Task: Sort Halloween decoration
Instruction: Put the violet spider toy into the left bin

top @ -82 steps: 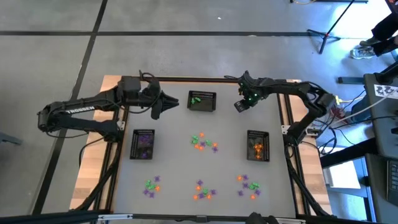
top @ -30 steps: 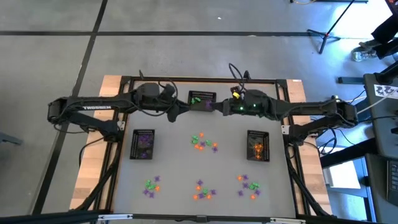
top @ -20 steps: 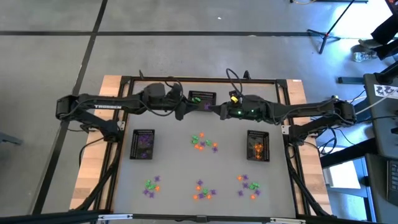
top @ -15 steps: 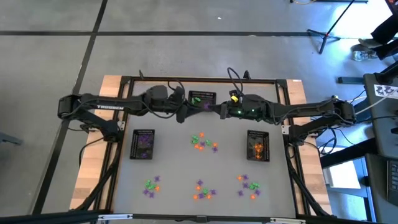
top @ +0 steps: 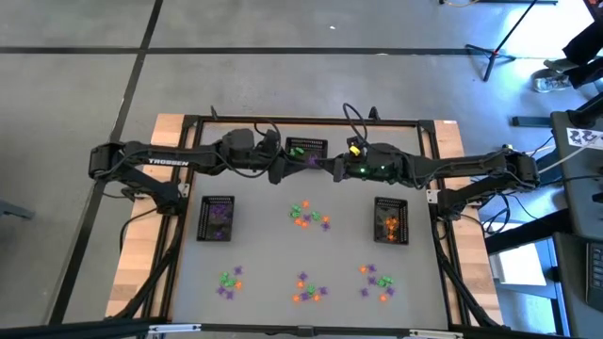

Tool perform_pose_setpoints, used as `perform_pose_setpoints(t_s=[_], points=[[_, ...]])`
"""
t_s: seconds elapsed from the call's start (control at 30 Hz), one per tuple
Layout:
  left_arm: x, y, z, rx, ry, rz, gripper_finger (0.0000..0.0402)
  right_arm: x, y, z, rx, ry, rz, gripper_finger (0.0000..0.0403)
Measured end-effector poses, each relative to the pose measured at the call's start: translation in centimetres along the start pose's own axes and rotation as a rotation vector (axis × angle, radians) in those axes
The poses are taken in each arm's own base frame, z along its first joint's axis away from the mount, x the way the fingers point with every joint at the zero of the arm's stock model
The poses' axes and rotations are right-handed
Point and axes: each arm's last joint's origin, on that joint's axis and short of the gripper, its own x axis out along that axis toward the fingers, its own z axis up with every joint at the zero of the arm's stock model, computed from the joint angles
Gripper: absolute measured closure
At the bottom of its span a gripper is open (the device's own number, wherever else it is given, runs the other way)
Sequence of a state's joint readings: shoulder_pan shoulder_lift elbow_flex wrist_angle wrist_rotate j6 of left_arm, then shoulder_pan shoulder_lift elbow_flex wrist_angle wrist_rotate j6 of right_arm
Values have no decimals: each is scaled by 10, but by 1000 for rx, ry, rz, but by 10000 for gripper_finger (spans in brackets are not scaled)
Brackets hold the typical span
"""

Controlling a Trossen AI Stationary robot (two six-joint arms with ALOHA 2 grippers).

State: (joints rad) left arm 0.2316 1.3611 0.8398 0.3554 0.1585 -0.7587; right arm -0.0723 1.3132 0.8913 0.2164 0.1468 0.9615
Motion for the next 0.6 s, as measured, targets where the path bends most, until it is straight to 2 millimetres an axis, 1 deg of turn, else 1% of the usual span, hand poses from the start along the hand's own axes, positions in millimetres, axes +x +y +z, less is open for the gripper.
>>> perform_pose_setpoints(t_s=[0.1, 0.17, 0.4, 0.5, 0.6], points=[[2, 1, -1, -8, 6, 4, 173, 0, 0, 1, 2, -13, 1, 402], [2, 1, -1, -19, 5, 3, 168, 4, 1, 1, 12, -25, 17, 402], [2, 1, -2, -17, 12, -1, 169, 30, 10, 0, -5, 21, 30, 402], [2, 1, -3, -7, 33, -13, 170, 38, 12, 0, -28, 29, 28, 402], [2, 2, -4, 0, 54, -8, 171, 40, 14, 1, -50, 54, 25, 402]])
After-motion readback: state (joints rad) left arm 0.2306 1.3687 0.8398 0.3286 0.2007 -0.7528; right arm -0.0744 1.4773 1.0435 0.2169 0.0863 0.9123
